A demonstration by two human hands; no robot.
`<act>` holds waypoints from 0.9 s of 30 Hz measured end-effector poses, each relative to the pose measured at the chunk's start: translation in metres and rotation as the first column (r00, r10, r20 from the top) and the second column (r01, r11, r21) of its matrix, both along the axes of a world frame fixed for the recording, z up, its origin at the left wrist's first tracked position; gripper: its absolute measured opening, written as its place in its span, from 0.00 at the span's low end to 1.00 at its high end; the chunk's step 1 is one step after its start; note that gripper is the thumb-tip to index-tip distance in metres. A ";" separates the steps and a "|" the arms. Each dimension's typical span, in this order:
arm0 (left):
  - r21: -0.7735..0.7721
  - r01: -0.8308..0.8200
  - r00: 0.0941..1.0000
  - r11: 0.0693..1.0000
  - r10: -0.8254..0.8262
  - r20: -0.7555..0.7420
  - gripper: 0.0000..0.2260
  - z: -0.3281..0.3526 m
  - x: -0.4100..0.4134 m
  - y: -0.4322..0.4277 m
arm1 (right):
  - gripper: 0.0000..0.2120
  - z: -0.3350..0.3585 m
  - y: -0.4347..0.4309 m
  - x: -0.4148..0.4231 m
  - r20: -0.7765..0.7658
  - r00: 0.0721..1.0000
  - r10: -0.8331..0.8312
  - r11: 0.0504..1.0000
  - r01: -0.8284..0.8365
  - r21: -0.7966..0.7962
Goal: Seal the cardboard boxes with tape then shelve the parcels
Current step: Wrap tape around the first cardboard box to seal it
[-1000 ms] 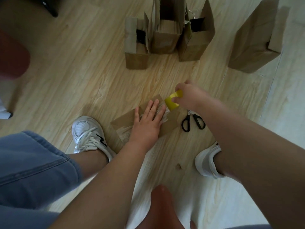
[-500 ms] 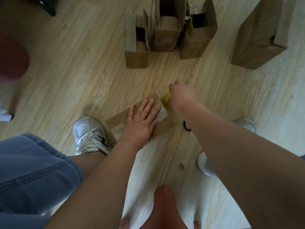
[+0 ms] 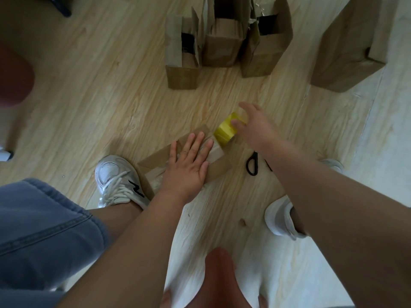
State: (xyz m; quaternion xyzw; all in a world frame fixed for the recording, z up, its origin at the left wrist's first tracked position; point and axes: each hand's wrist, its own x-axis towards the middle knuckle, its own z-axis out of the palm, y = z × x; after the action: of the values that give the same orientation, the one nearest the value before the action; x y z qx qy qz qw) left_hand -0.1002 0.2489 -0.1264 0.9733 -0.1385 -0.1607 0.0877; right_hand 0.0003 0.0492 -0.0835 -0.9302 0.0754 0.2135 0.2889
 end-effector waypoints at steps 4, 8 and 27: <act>0.003 0.001 1.000 1.000 -0.001 0.000 0.25 -0.002 0.000 0.000 | 0.13 -0.012 -0.030 -0.028 -0.091 0.925 -0.368 0.929 0.362 -0.078; 0.013 0.002 1.000 1.000 -0.003 0.008 0.25 -0.003 0.000 0.000 | 0.15 -0.037 -0.042 -0.066 -0.318 0.895 -0.314 0.945 0.261 -0.199; 0.027 0.020 0.999 0.999 -0.021 0.032 0.26 -0.003 0.003 0.000 | 0.17 -0.051 -0.037 -0.068 -0.356 0.892 -0.277 0.943 0.183 -0.277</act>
State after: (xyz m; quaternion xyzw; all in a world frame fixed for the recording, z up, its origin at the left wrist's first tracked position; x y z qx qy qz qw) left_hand -0.0971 0.2486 -0.1298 0.9754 -0.1477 -0.1478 0.0709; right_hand -0.0679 0.0118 -0.1342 -0.8808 0.2666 0.3480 0.1788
